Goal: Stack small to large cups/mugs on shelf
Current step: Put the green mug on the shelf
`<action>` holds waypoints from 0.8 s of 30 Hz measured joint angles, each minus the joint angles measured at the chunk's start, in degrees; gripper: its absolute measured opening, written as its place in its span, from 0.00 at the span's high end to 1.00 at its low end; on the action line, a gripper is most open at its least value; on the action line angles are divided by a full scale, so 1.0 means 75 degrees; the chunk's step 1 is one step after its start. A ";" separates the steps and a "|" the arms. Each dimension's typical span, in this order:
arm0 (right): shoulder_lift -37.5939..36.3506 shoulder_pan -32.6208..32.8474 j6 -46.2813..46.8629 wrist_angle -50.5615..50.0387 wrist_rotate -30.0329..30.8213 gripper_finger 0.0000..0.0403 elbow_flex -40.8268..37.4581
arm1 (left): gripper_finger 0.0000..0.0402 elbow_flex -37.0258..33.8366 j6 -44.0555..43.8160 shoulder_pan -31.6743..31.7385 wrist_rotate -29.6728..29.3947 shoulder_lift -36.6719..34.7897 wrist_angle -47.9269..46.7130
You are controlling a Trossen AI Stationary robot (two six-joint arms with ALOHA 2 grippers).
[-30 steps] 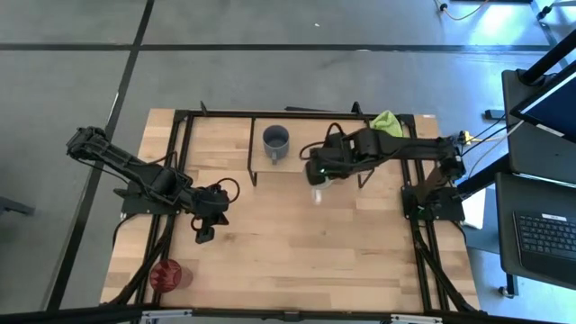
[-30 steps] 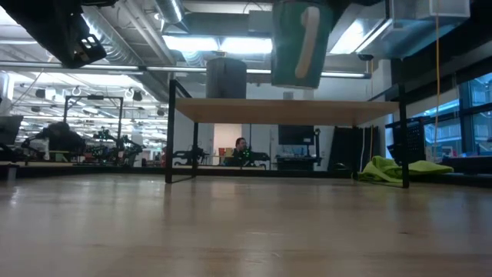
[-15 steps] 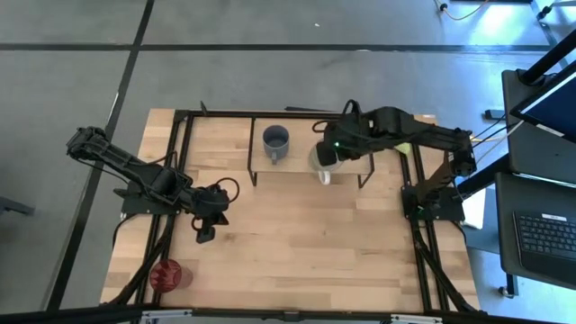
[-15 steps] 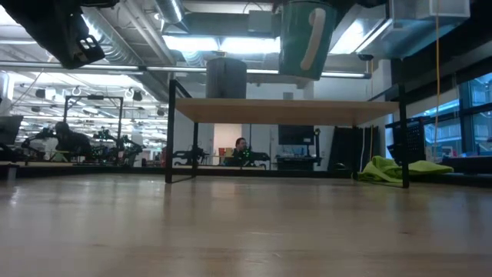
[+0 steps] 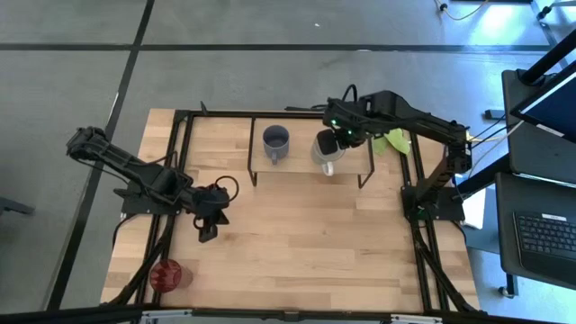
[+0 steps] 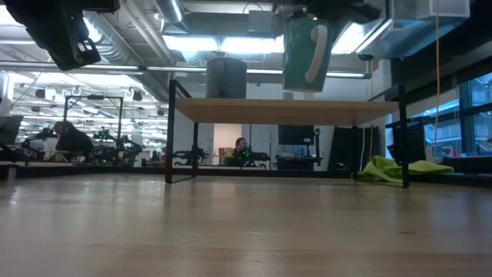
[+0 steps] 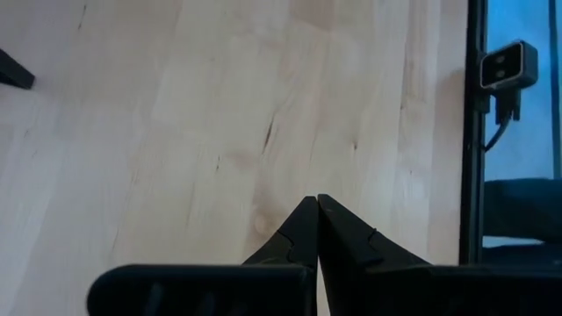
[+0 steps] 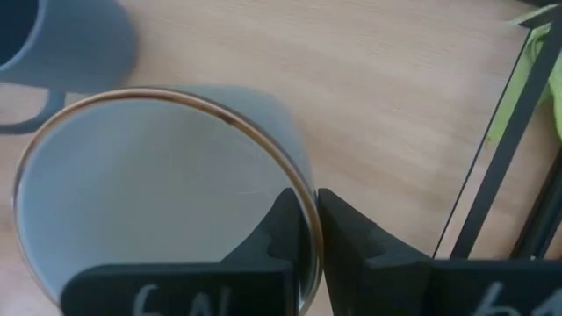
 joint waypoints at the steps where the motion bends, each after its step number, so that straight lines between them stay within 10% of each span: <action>1: 0.0047 -0.0040 -0.0071 0.0027 -0.0009 0.93 0.0000 | 1.00 0.0000 -0.0074 0.0035 -0.0003 0.0016 0.0005; 24: 0.0252 -0.0821 -0.1044 0.0840 -0.0334 0.92 0.0009 | 1.00 0.0003 -0.0496 0.0183 0.0079 0.0220 0.0055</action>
